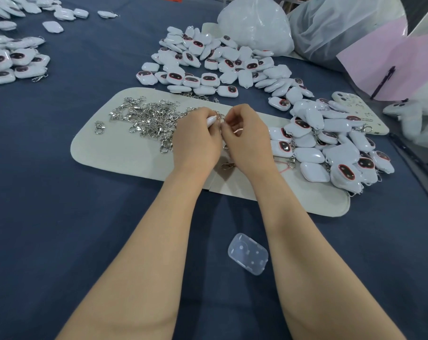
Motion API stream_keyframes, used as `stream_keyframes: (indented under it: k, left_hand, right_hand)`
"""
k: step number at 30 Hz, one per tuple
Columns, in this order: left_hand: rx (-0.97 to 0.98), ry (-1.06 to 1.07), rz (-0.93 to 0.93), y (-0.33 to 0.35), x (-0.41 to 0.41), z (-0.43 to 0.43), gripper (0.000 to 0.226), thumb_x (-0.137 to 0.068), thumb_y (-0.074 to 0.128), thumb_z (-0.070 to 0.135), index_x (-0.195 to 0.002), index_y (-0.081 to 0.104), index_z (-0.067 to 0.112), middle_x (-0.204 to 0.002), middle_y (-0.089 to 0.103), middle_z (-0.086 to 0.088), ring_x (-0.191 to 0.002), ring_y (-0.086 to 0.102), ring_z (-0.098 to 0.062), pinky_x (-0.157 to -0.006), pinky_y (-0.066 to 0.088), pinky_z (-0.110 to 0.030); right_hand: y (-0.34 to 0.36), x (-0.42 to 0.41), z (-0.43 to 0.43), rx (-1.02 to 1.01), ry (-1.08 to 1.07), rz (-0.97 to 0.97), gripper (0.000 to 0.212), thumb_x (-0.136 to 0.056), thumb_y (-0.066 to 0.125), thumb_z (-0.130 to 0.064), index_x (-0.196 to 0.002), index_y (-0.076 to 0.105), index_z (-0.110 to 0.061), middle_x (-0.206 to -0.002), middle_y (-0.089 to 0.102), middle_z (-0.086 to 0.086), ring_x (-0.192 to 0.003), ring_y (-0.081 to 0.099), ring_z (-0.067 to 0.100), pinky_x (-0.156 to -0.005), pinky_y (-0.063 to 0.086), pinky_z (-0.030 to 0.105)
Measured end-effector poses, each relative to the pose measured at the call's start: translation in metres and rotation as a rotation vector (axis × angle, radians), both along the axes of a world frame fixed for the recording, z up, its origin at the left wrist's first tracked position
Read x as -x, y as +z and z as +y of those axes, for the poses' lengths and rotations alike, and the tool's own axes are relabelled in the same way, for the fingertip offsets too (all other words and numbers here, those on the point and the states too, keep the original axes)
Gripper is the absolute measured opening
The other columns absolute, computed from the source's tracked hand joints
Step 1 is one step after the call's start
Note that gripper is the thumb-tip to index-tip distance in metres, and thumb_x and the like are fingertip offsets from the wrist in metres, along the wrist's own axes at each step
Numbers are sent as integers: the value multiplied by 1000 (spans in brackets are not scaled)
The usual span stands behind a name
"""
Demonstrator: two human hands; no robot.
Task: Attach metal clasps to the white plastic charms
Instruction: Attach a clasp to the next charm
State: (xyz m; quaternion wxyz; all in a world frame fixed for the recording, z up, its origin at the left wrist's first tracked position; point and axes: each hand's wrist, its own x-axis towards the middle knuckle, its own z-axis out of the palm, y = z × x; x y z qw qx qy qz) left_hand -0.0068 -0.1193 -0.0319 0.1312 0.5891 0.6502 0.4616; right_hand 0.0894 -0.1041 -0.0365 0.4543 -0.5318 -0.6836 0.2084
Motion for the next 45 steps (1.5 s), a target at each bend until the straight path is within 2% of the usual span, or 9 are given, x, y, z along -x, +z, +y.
stream_keyframes:
  k: [4,8,14,20,26,30,34,37,45]
  left_hand:
    - [-2,-6,18,0,0,0,14,-91,54,14,-94,66,7,-96,69,-6,-89,59,-26,-75,40,-30]
    - [8,-9,-17,0,0,0,15,-91,53,15,-94,66,7,-94,68,-5,-87,58,-24,-73,40,-29]
    - [62,-47,-39,1,2,2,16,-91,54,16,-88,65,5,-77,57,-1,-72,48,-20,-56,25,-20]
    - [77,-68,26,1,2,1,15,-91,55,19,-84,59,6,-75,53,-2,-71,44,-23,-55,21,-24]
    - [24,-28,-40,1,0,-1,14,-88,57,20,-94,65,9,-90,68,-7,-83,58,-26,-71,45,-33]
    - [-6,-21,-68,0,-1,0,13,-89,57,19,-94,65,9,-90,68,-6,-84,59,-25,-71,44,-32]
    - [-27,-3,-89,-1,1,1,11,-90,56,17,-93,64,10,-90,67,-3,-81,57,-20,-70,42,-29]
    - [-29,-14,-158,-1,1,2,11,-89,58,16,-93,66,9,-86,63,2,-78,54,-15,-66,36,-21]
    - [13,-125,-206,2,1,2,8,-86,62,13,-90,69,15,-80,62,6,-78,57,-13,-63,37,-14]
  right_hand:
    - [-1,-1,0,7,26,-14,12,-87,56,-6,-88,48,-16,-87,57,-3,-83,55,13,-74,43,20]
    - [-3,-1,-1,-14,50,-13,14,-88,52,-5,-86,46,-18,-78,56,-6,-71,52,11,-64,39,15]
    - [-3,-4,-1,-28,60,1,16,-90,50,-4,-87,46,-19,-74,53,-16,-67,52,0,-61,38,7]
    - [-3,-5,-1,-8,34,-9,15,-90,50,-3,-88,48,-17,-72,52,-15,-67,51,6,-66,43,20]
    - [-1,-2,-1,38,28,80,13,-91,54,-6,-92,48,-18,-80,56,-10,-75,57,8,-75,49,25]
    - [0,-2,0,62,15,117,12,-91,56,-7,-92,53,-19,-82,58,-12,-78,56,3,-77,49,22]
    - [1,-2,-1,34,13,79,10,-90,58,-9,-89,53,-18,-81,56,-16,-76,53,-4,-70,42,7]
    - [1,-2,-1,-5,-16,72,8,-89,58,-10,-89,54,-17,-86,59,-8,-77,53,-2,-69,40,8]
    - [4,-3,-1,19,-51,141,12,-90,55,-3,-93,61,-13,-80,57,-17,-76,55,1,-70,42,5]
